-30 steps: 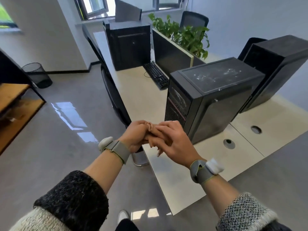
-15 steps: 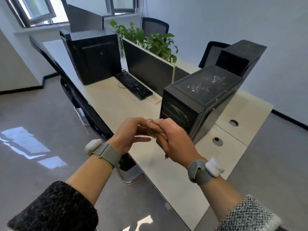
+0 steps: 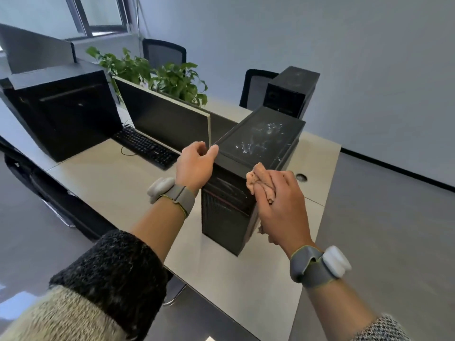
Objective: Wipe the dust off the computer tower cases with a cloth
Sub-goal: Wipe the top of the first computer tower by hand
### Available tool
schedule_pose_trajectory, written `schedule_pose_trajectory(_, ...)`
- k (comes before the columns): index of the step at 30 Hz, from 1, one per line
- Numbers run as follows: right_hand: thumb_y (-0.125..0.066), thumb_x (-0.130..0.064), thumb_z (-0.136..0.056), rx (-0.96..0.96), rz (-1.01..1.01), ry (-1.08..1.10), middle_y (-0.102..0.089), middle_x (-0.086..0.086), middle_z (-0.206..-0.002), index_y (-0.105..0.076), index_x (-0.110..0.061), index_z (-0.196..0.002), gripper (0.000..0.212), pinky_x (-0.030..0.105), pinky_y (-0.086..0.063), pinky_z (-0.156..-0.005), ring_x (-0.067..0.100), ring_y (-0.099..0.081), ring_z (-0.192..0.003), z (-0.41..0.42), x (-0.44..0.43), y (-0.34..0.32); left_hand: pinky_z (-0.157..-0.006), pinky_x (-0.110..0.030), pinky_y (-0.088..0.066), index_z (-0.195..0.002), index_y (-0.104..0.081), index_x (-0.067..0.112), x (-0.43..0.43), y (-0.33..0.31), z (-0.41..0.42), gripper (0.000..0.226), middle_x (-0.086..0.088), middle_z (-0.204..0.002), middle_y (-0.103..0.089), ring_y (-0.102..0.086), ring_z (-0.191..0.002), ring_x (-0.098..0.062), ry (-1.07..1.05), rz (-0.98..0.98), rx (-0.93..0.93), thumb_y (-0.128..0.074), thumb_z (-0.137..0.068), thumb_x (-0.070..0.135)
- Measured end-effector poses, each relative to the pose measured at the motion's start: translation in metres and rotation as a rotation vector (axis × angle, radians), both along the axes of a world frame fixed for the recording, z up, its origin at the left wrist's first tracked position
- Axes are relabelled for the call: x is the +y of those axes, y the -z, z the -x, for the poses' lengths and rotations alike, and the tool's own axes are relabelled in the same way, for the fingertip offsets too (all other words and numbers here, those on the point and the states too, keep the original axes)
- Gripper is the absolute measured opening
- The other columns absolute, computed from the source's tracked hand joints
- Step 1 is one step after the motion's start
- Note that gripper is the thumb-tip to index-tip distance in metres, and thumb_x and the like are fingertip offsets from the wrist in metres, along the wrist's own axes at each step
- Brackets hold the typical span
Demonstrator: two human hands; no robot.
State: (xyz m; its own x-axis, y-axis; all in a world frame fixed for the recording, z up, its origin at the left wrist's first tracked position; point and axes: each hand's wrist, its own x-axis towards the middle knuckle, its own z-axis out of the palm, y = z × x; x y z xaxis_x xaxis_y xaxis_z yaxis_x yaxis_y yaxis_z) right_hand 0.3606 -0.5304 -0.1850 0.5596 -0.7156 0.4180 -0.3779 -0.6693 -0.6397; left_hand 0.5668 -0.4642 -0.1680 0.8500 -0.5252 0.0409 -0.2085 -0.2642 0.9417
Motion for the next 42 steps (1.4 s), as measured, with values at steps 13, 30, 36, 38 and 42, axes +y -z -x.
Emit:
schedule_pose_trajectory(13, -0.056, -0.036, -0.103, 0.317, 0.155, 0.004, -0.048, -0.006, -0.102, -0.057, -0.024, -0.104, 0.012, 0.040, -0.051, -0.064, 0.023, -0.056, -0.079, 0.024, -0.044, -0.024, -0.090, -0.039, -0.060, -0.114, -0.078, 0.023, -0.001, 0.005, 0.062, 0.039, 0.012, -0.097, -0.077, -0.071, -0.094, -0.008, -0.097, -0.106, -0.149, -0.078, -0.082, 0.045)
schedule_pose_trajectory(30, -0.056, -0.037, -0.105, 0.376, 0.241, 0.070, -0.048, -0.009, -0.096, -0.066, -0.025, -0.099, 0.017, 0.035, -0.048, -0.058, 0.016, -0.054, -0.088, -0.010, 0.006, -0.031, -0.092, -0.043, -0.058, -0.112, -0.071, 0.019, -0.021, 0.019, 0.018, 0.021, 0.003, -0.102, -0.070, -0.066, -0.099, -0.016, 0.276, -0.084, -0.053, -0.062, -0.101, 0.035)
schedule_pose_trajectory(36, -0.057, -0.036, -0.104, 0.389, 0.133, 0.420, -0.047, -0.008, -0.089, -0.058, -0.024, -0.081, 0.026, 0.031, -0.031, -0.056, 0.018, -0.047, -0.074, 0.020, 0.017, -0.031, -0.086, -0.041, -0.053, -0.110, -0.065, 0.017, -0.033, 0.023, 0.011, 0.024, 0.003, -0.098, -0.066, -0.061, -0.094, -0.017, 0.263, 0.012, 0.166, -0.050, -0.103, 0.034)
schedule_pose_trajectory(38, -0.058, -0.034, -0.105, 0.359, 0.150, 0.349, -0.046, -0.008, -0.088, -0.059, -0.027, -0.081, 0.025, 0.029, -0.029, -0.055, 0.018, -0.047, -0.073, 0.002, 0.025, -0.033, -0.087, -0.039, -0.050, -0.114, -0.061, 0.015, -0.042, 0.016, 0.018, 0.027, 0.002, -0.103, -0.064, -0.061, -0.099, -0.019, 0.209, 0.012, 0.194, -0.045, -0.106, 0.035)
schedule_pose_trajectory(42, -0.055, -0.041, -0.106, 0.372, 0.171, 0.208, -0.050, -0.010, -0.092, -0.068, -0.029, -0.090, 0.023, 0.028, -0.033, -0.056, 0.014, -0.050, -0.076, -0.010, 0.033, -0.031, -0.099, -0.044, -0.048, -0.113, -0.056, 0.016, -0.056, 0.013, 0.022, 0.022, -0.006, -0.118, -0.064, -0.060, -0.109, -0.027, 0.141, -0.045, 0.104, -0.041, -0.107, 0.032)
